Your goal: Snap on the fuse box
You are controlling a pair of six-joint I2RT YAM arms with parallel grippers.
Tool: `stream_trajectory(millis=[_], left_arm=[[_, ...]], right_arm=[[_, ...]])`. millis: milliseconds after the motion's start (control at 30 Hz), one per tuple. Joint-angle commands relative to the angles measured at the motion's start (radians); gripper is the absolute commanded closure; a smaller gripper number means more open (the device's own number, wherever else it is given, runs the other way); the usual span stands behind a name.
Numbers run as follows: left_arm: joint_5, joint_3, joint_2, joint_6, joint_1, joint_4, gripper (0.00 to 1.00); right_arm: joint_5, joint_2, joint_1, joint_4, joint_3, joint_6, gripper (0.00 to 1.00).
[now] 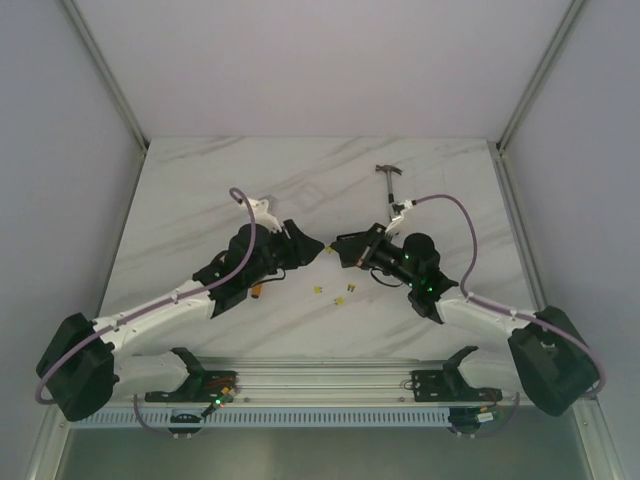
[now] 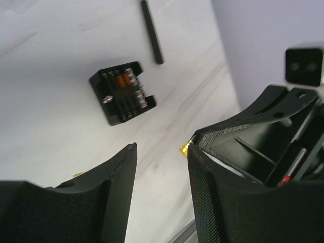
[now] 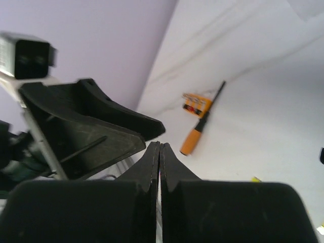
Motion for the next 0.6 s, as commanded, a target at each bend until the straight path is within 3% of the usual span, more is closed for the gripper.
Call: stream_trajectory(millis=[0, 233, 567], left_arm=[[-0.005, -0.06, -0.037, -0.159, -0.005, 0.295, 0.47], [0.043, -0.115, -0.029, -0.242, -0.018, 0.531, 0.48], [0.049, -0.09, 0.035, -0.246, -0.067, 0.609, 0.55]], right_arm=[[0.114, -0.069, -0.002, 0.238, -0.066, 0.146, 1.0], [0.198, -0.134, 0.001, 0.345, -0.128, 0.21, 1.0], [0.227, -0.147, 0.009, 0.477, -0.176, 0.247, 1.0]])
